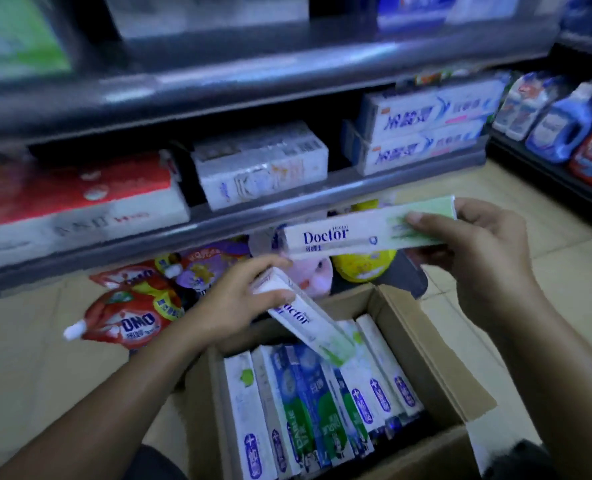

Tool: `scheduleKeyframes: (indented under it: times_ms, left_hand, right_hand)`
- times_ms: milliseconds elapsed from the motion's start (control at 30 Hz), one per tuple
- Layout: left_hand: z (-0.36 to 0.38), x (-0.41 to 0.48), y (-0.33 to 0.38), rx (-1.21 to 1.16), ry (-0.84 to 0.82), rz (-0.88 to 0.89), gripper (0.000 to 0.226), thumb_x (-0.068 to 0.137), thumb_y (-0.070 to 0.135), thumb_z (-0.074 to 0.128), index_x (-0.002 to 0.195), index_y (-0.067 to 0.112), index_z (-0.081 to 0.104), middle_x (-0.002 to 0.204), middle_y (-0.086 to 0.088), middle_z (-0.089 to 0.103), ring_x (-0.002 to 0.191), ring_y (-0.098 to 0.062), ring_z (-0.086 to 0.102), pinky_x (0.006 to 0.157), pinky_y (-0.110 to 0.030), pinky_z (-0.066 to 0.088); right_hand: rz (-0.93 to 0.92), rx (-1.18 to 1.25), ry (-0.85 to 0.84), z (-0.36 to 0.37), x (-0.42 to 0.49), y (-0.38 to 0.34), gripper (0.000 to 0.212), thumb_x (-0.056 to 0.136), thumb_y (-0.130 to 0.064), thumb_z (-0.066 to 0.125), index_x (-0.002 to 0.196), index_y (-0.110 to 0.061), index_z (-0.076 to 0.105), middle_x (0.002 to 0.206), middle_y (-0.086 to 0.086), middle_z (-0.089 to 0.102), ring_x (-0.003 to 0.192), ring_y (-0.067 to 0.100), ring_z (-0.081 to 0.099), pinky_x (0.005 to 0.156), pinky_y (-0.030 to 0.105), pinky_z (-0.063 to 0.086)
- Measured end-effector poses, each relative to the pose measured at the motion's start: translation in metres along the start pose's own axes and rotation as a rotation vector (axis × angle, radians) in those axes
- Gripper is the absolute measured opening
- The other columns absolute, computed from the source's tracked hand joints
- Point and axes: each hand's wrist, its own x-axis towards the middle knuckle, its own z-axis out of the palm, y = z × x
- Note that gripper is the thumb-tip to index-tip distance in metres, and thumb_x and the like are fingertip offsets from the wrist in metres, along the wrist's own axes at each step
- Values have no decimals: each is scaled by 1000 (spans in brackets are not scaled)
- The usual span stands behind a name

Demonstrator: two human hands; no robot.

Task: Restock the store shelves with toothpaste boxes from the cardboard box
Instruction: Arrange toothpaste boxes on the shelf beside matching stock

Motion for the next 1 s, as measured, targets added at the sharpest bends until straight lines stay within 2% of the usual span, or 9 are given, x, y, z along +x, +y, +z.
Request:
scheduleKeyframes:
  times_ms: [167,267,367,467,567,667,800,933,1000]
  left_hand:
    - [-58,-44,35,-177,416,76,38,74,32,73,111,39,72,108,17,71,99,4,64,83,-11,46]
    - [-89,-67,63,-235,642,133,49,56,33,64,104,31,72,95,3,66,87,-7,61,76,-25,46]
    - [-115,-89,90,-308,657,179,53,51,33,62,102,33,73,94,-4,65,78,-13,60,63,-26,47]
    - [-137,-112,109,-353,600,157,62,50,31,63,110,36,76,111,-1,74,102,-27,70,72,-39,53]
    - [-158,-133,121,-311,619,197,64,54,22,64,113,45,75,118,14,75,110,-11,71,82,-31,58]
    - [-180,-149,131,-317,673,213,66,55,29,64,118,46,74,123,6,74,115,-25,70,85,-46,59]
    - [-213,-162,137,-261,790,203,68,64,12,62,129,32,71,117,15,75,101,-7,73,70,-20,59]
    - [-244,-166,148,-208,838,159,83,54,31,65,137,30,65,137,4,67,121,-25,65,95,-50,53]
    - [-257,-163,152,-180,852,126,88,54,33,64,142,28,61,133,2,70,116,-29,68,94,-54,53]
  right_hand:
    - [-8,170,-107,43,-6,-35,27,62,-19,78,83,-2,76,79,18,75,60,26,67,52,26,56]
    - [-23,229,-187,72,-11,-55,38,58,-23,79,87,1,75,82,21,74,59,23,67,50,23,55]
    - [-56,283,-256,103,-16,-73,43,56,-23,80,89,4,74,86,23,75,66,26,69,52,25,56]
    - [-103,349,-336,135,-25,-90,40,55,-22,80,89,-2,76,90,22,76,74,28,73,55,28,58]
    - [-169,399,-354,164,-33,-104,47,54,-22,82,98,-9,70,87,15,77,74,29,76,56,30,59]
    - [-239,403,-386,193,-38,-118,52,56,-23,85,102,-18,61,85,11,78,76,27,77,59,31,60]
    - [-423,181,-355,229,-33,-136,43,65,-38,87,104,-28,70,100,0,78,87,19,76,66,27,60]
    - [-544,15,-329,261,-12,-148,51,65,-49,87,109,-27,75,94,-7,77,87,8,73,74,25,59]
    - [-549,-42,-279,277,-3,-150,61,61,-52,88,114,-28,72,89,-8,71,81,2,66,75,27,55]
